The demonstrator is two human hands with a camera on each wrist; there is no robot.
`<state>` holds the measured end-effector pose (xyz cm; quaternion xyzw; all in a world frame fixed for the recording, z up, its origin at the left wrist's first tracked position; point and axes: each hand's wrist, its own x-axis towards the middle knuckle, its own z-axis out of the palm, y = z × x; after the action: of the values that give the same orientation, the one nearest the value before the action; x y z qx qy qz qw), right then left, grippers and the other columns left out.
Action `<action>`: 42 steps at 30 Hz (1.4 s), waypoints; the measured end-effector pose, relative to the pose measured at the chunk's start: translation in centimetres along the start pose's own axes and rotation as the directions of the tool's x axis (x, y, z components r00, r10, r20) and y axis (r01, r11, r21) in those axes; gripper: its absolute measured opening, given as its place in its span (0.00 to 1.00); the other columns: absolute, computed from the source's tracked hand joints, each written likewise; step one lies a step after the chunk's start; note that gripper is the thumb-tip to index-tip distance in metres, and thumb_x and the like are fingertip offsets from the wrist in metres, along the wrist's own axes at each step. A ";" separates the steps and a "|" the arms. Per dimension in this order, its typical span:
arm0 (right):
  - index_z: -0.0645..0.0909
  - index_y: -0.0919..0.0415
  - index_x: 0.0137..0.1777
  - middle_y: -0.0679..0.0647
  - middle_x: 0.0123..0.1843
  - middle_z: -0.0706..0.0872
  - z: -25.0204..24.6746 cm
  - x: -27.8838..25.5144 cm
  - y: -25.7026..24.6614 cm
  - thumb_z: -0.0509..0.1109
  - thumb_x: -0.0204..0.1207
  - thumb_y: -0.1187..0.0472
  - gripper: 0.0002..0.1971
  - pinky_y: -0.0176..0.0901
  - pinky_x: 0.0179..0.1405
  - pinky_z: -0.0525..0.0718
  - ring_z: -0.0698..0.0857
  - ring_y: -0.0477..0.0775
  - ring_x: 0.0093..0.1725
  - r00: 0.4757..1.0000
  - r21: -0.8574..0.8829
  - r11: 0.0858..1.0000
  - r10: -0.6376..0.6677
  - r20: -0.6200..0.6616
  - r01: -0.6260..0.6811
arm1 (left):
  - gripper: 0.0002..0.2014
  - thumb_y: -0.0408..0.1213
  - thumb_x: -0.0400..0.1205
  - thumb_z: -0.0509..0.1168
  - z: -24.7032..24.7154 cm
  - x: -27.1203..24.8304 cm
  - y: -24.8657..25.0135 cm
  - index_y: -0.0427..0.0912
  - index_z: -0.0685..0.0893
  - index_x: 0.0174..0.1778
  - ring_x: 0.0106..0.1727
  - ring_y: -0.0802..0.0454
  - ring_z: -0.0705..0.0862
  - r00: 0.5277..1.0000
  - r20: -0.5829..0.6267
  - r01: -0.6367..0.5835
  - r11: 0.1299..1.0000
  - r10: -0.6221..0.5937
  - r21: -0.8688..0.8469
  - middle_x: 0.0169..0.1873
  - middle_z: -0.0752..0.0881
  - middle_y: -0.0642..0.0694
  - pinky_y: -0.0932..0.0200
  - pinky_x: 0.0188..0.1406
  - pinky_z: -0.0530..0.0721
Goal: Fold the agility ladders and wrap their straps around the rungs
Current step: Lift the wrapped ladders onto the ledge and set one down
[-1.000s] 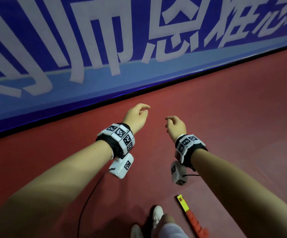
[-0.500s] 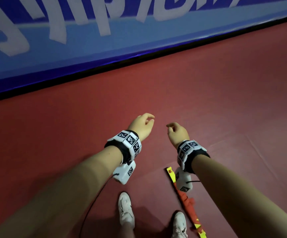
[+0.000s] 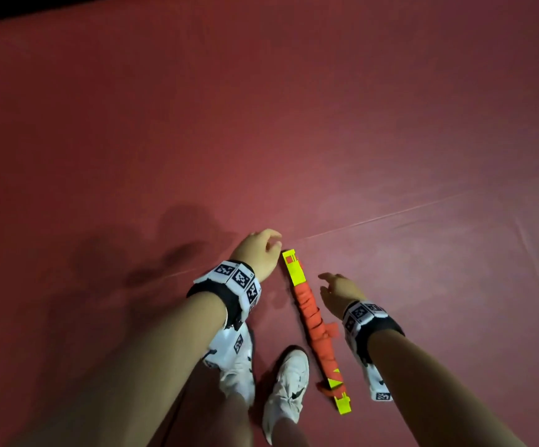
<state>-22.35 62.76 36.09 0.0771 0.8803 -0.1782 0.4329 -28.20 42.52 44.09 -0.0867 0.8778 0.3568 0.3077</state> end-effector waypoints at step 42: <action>0.65 0.66 0.77 0.68 0.68 0.79 19.6 9.8 9.5 0.70 0.79 0.54 0.31 0.48 0.60 0.74 0.80 0.67 0.66 0.996 0.459 0.884 0.089 0.025 -0.090 | 0.21 0.38 0.87 0.59 17.7 5.6 -13.7 0.46 0.73 0.77 0.68 0.44 0.78 0.965 0.157 0.215 0.976 -0.210 -0.017 0.69 0.80 0.39 0.61 0.62 0.70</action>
<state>-11.18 63.93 14.97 0.2174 0.8080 -0.3612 0.4116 -19.12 44.90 23.06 -0.1578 0.8308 0.3421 0.4096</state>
